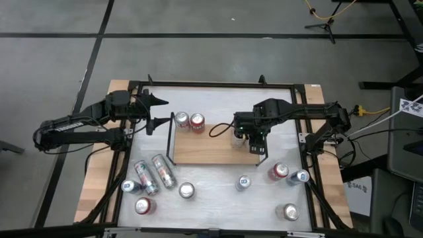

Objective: Place canned beverage on shelf
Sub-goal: Put the right white-yellow soda can on the shelf aligned with the other white-yellow soda can

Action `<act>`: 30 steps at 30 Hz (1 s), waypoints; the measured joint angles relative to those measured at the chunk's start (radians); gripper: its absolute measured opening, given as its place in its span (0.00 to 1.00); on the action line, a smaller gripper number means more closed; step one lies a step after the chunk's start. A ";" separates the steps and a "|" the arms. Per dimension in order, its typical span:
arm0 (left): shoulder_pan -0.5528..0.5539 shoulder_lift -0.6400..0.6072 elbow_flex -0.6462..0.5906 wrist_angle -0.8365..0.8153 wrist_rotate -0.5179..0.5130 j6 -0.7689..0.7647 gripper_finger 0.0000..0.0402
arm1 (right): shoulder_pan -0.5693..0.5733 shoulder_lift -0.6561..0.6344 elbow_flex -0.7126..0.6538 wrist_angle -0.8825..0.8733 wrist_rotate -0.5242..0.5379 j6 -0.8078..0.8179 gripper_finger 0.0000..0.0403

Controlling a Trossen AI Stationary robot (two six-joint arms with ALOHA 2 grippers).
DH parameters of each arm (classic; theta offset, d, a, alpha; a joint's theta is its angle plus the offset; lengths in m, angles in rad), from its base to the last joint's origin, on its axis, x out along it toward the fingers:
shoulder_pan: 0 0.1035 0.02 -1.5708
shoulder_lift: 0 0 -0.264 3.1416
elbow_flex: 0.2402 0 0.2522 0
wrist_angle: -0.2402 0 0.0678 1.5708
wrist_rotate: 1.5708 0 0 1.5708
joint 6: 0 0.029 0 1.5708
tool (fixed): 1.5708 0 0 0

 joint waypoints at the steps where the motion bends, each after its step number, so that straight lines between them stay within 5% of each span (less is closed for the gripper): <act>1: 0.000 0.000 0.000 0.000 0.000 0.000 0.88 | 0.000 0.000 0.000 0.000 0.003 -0.005 0.64; 30: 0.000 0.000 0.000 0.000 0.000 0.000 0.88 | -0.006 0.000 0.000 0.015 0.041 -0.030 0.64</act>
